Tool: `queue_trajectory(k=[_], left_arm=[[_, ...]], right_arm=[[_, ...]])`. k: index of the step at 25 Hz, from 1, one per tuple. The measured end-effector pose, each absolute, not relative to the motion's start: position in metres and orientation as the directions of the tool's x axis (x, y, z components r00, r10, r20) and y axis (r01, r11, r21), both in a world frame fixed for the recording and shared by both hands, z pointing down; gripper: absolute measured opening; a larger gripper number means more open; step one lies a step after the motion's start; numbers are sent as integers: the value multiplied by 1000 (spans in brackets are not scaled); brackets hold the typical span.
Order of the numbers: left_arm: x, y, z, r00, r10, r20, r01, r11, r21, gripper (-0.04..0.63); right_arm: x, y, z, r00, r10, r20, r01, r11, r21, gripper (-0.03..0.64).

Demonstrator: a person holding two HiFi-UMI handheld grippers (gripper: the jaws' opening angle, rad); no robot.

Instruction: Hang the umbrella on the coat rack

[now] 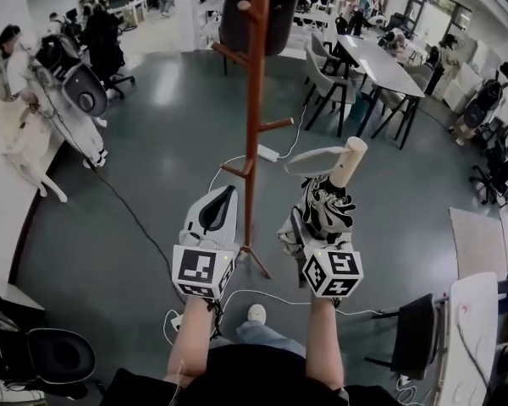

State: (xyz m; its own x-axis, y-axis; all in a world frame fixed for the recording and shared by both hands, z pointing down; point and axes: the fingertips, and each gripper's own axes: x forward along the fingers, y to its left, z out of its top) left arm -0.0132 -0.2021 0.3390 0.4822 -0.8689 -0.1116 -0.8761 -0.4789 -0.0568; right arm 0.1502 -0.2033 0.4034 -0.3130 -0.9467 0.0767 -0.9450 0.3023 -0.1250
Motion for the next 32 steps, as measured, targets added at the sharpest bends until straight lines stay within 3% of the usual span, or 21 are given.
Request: queue_trajectory(k=[15, 32], left_arm=[[-4, -327, 344, 425, -901, -88, -905, -422, -48, 3], [-8, -361, 376, 436, -898, -56, -900, -435, -29, 3]], right_arm=[[159, -343, 441, -376, -910, 176, -925, 355, -138, 321], [143, -380, 506, -386, -880, 276, -921, 352, -165, 321]])
